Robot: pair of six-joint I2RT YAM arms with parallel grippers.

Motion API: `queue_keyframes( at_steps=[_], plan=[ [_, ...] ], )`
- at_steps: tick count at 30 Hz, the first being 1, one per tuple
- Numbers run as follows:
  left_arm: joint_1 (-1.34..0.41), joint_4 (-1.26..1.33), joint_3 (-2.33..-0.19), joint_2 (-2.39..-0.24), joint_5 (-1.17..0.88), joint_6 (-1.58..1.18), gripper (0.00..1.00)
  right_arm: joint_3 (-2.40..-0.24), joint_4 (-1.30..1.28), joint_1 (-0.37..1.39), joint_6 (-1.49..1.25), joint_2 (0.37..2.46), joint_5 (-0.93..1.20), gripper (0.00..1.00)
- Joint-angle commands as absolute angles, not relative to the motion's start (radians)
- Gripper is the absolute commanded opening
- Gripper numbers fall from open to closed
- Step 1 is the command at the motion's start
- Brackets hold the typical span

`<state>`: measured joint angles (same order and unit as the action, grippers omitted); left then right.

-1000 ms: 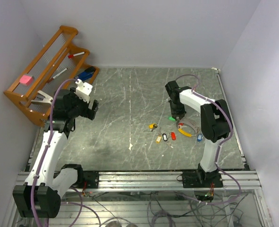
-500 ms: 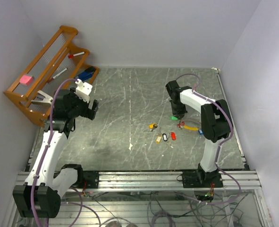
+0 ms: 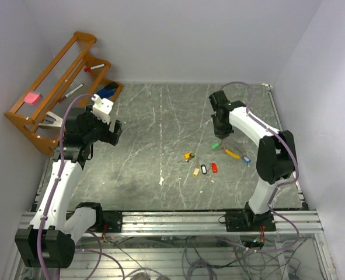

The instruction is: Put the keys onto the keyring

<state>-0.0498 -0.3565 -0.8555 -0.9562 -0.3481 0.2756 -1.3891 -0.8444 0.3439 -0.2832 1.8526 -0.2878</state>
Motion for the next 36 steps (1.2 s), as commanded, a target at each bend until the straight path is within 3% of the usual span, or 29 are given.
queue_keyframes(
  at_steps=[1, 17, 24, 33, 36],
  plan=[
    [-0.062, -0.351, -0.914, -0.970, -0.406, 0.231, 0.98, -1.469, -0.843, 0.368, -0.252, 1.739, -0.164, 0.00],
    [-0.089, -0.281, -0.986, -1.052, -0.462, 0.051, 1.00, -1.636, -0.741, 0.510, -0.245, 1.712, 0.217, 0.00],
    [-0.100, -0.190, -0.951, -1.078, -0.576, -0.086, 0.99, -1.626, -0.667, 0.577, -0.268, 1.720, 0.305, 0.00],
    [-0.117, -0.214, -0.932, -1.079, -0.506, -0.015, 0.98, -1.590, -0.672, 0.596, -0.246, 1.736, 0.267, 0.00],
    [-0.113, -0.267, -0.953, -1.067, -0.377, -0.032, 0.97, -1.557, -0.679, 0.642, -0.192, 1.765, 0.217, 0.14]
  ],
)
